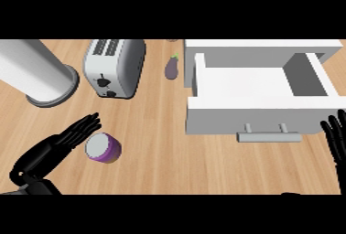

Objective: Pick up the can, place it into the drawer and close the drawer

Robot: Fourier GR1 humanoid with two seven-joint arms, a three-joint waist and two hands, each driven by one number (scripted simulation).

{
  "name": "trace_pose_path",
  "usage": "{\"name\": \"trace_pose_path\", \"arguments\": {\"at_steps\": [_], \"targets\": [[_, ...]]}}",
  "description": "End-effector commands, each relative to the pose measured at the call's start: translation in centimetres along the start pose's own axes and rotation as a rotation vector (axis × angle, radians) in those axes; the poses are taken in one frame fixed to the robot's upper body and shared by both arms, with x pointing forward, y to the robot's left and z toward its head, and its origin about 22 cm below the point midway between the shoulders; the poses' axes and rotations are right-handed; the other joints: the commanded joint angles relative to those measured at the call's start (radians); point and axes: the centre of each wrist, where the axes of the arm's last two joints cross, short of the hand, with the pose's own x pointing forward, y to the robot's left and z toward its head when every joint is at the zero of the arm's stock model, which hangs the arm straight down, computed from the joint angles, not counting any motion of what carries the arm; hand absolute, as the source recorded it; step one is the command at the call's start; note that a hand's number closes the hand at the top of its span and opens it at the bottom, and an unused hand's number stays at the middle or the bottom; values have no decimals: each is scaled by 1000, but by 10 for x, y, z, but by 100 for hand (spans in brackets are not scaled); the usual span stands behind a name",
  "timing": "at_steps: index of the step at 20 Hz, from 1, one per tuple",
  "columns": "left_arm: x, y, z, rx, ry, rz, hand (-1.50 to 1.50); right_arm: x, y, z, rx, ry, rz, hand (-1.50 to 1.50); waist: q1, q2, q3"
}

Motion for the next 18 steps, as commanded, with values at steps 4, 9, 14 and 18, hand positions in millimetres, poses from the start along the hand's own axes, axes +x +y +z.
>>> {"name": "trace_pose_path", "arguments": {"at_steps": [4,9,14,18], "targets": [[-33,13,5,28,34,-8,-150,-20,-11,3,18,3,11,-150,-1,1,0],[-30,27,-4,46,27,-38,-150,-10,7,1,17,-6,1,-150,0,0,0],[-59,37,9,33,48,-33,-150,-3,-6,-5,9,2,-2,-150,-1,1,0],[-67,44,0,55,62,-40,-150,3,14,4,-9,-2,7,-150,-3,0,0]]}}
